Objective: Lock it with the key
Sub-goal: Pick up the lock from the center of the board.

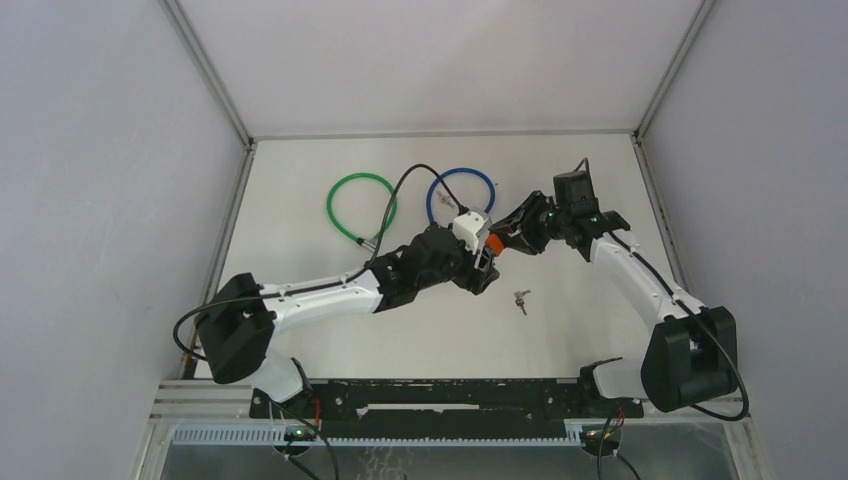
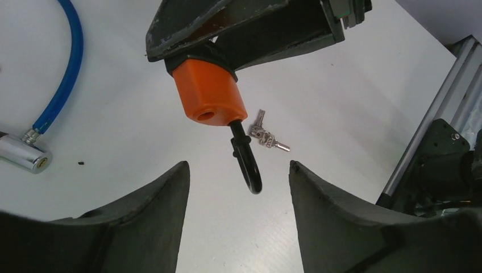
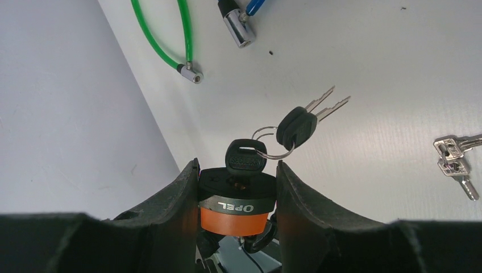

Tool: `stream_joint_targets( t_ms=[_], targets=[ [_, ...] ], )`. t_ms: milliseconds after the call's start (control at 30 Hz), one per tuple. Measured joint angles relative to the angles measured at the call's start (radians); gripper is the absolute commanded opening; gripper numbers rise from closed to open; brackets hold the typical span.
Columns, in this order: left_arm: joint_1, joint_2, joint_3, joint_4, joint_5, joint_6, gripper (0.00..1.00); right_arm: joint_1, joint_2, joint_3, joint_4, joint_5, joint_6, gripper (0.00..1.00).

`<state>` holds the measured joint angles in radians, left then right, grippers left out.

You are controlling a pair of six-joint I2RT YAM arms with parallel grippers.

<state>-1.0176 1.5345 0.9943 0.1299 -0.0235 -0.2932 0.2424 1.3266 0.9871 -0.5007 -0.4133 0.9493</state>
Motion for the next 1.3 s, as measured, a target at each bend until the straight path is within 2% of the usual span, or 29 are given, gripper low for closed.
stream_joint_targets(
  t_ms=[133, 233, 267, 300, 367, 500, 567, 667, 767, 900, 1000, 1167, 1300],
  targets=[
    [-0.002, 0.005, 0.014, -0.032, -0.013, 0.015, 0.47, 0.000, -0.006, 0.000, -0.014, -0.007, 0.000, 0.02],
    [-0.002, 0.017, 0.041, -0.050, -0.021, 0.026, 0.21, -0.001, -0.013, 0.000, -0.019, -0.007, 0.000, 0.02],
    [-0.002, 0.018, 0.048, -0.061, -0.022, 0.032, 0.07, -0.002, -0.015, 0.000, -0.018, -0.007, 0.001, 0.02],
    [-0.002, 0.018, 0.052, -0.066, -0.024, 0.031, 0.01, -0.003, -0.018, 0.000, -0.018, -0.009, 0.002, 0.02],
    [-0.008, 0.018, 0.064, -0.094, -0.035, 0.043, 0.00, -0.005, -0.028, 0.000, -0.022, -0.013, 0.003, 0.09],
    [0.001, 0.011, 0.098, -0.170, -0.021, 0.057, 0.00, -0.007, -0.046, 0.000, -0.027, -0.035, -0.008, 0.53],
    [0.021, -0.012, 0.099, -0.201, 0.027, 0.052, 0.00, -0.010, -0.052, 0.000, -0.026, -0.068, -0.024, 0.62],
    [0.098, -0.078, 0.097, -0.278, 0.171, 0.019, 0.00, -0.027, -0.082, 0.000, -0.025, -0.142, -0.098, 0.64],
    [0.224, -0.179, 0.092, -0.345, 0.307, -0.020, 0.00, -0.060, -0.155, -0.001, -0.030, -0.209, -0.208, 0.64],
    [0.343, -0.327, 0.092, -0.417, 0.412, -0.054, 0.00, -0.047, -0.298, -0.003, -0.022, -0.209, -0.373, 0.61],
    [0.375, -0.412, 0.092, -0.443, 0.506, -0.093, 0.00, 0.061, -0.416, -0.036, 0.047, -0.134, -0.497, 0.63],
    [0.401, -0.454, 0.092, -0.464, 0.649, -0.137, 0.00, 0.349, -0.630, -0.262, 0.313, 0.036, -0.727, 0.73],
    [0.405, -0.456, 0.092, -0.500, 0.730, -0.127, 0.00, 0.345, -0.633, -0.288, 0.433, 0.015, -0.805, 0.75]
  ],
)
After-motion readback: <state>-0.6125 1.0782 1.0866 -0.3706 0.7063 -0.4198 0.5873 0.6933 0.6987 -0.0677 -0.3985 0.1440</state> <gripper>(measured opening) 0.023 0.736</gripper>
